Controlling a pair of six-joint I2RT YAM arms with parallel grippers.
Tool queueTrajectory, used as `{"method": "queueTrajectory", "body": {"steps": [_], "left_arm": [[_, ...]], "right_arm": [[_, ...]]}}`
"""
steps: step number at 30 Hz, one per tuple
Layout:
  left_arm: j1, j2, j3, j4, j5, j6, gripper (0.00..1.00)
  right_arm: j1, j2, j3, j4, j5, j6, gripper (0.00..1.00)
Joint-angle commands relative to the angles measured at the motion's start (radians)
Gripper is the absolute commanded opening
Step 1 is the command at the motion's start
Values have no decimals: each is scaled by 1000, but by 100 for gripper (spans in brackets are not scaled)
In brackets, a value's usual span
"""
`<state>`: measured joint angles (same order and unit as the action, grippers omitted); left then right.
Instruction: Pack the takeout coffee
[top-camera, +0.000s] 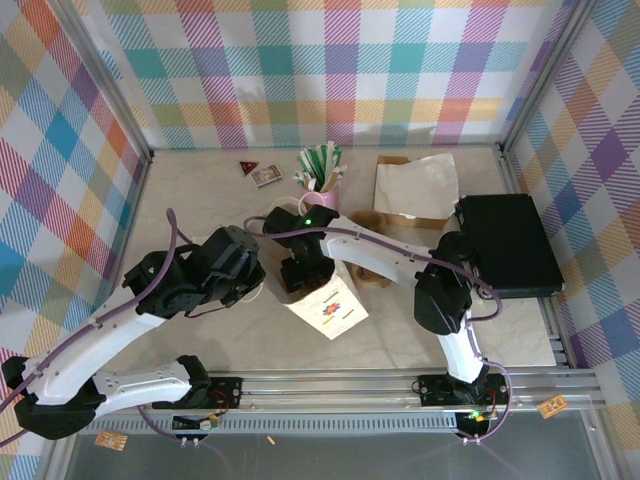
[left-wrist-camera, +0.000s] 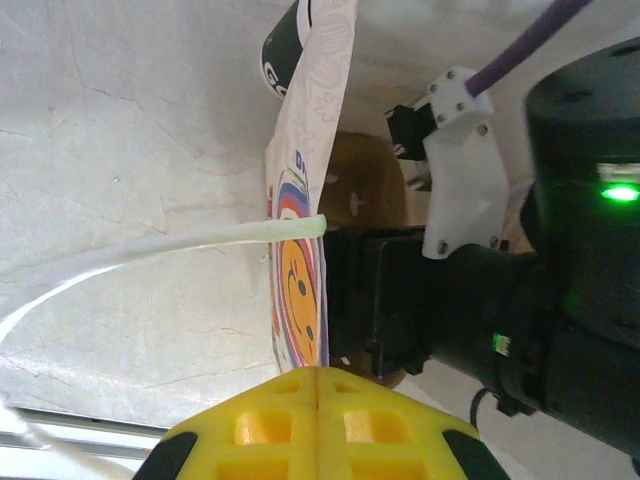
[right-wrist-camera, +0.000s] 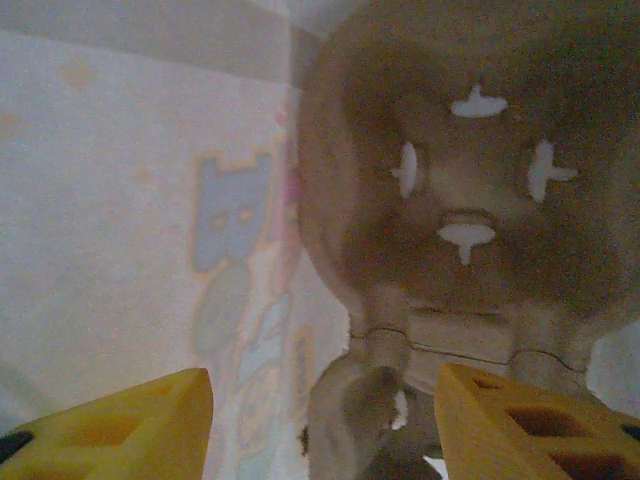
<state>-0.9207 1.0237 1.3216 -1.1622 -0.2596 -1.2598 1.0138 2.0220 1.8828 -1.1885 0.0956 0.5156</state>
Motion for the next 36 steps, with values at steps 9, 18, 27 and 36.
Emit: {"method": "queueTrajectory", "body": {"steps": [9, 18, 27, 36], "left_arm": [[-10, 27, 84, -90, -14, 42, 0], [-12, 33, 87, -68, 12, 74, 0], [-13, 6, 63, -92, -5, 87, 0], [-13, -46, 24, -59, -7, 123, 0]], "right_arm": [[8, -80, 92, -50, -36, 0, 61], [10, -65, 87, 81, -172, 19, 59], [15, -75, 151, 88, -190, 24, 60], [14, -176, 237, 72, -145, 7, 60]]}}
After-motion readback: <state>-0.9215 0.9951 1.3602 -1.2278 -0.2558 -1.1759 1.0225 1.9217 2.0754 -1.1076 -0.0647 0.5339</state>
